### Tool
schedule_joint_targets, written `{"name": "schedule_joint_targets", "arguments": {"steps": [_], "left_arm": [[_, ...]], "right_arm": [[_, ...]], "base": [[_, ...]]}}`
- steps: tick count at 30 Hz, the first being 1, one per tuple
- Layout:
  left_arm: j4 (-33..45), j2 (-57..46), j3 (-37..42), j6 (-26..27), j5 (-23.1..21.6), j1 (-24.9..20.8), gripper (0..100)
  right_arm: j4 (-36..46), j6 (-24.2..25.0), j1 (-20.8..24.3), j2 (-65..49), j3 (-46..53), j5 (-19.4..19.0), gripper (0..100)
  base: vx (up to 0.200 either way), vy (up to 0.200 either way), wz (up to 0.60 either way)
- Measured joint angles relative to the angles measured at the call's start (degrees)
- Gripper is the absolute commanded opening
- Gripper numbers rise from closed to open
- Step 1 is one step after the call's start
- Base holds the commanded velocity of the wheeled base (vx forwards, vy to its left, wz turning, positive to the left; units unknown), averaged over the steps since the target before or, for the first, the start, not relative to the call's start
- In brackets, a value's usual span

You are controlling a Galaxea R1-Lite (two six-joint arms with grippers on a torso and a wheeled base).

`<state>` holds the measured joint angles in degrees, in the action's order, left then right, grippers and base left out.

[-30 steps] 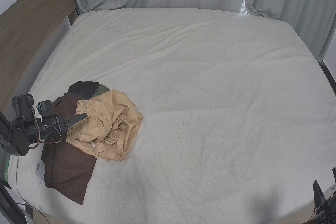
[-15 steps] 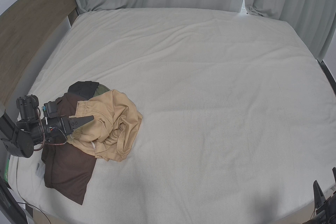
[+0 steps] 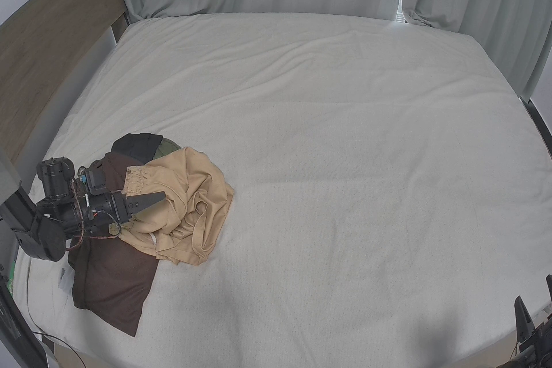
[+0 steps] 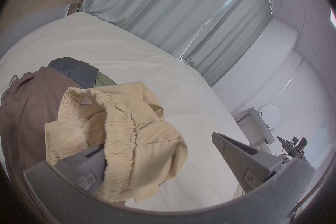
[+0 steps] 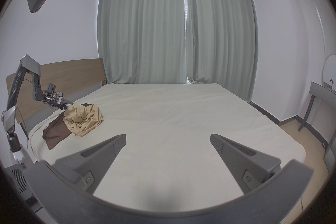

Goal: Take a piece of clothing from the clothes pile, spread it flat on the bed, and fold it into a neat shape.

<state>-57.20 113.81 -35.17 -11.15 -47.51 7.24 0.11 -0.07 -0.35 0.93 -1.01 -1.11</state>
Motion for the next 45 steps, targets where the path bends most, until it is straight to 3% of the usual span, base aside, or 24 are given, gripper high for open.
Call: {"name": "schedule_joint_targets", "arguments": {"steps": [11, 12, 37, 45], "left_arm": [[-6.27, 3.17, -0.09, -3.07, 0.27, -1.24, 100], [-6.96, 3.33, -0.09, -3.67, 0.29, -1.27, 0], [-14.53, 5.23, 3.08, -5.51, -0.09, -0.66, 0], [-20.24, 4.02, 5.41, -12.79, -0.12, -0.55, 0]], "right_arm": [[0.02, 0.02, 0.0, 0.0, 0.0, 0.0, 100], [0.02, 0.02, 0.0, 0.0, 0.0, 0.0, 100], [0.0, 0.05, 0.0, 0.0, 0.0, -0.01, 100], [0.0, 0.05, 0.0, 0.0, 0.0, -0.01, 100]], "base": [[0.0, 0.0, 0.0], [0.0, 0.0, 0.0], [0.0, 0.0, 0.0], [0.0, 0.0, 0.0]]}}
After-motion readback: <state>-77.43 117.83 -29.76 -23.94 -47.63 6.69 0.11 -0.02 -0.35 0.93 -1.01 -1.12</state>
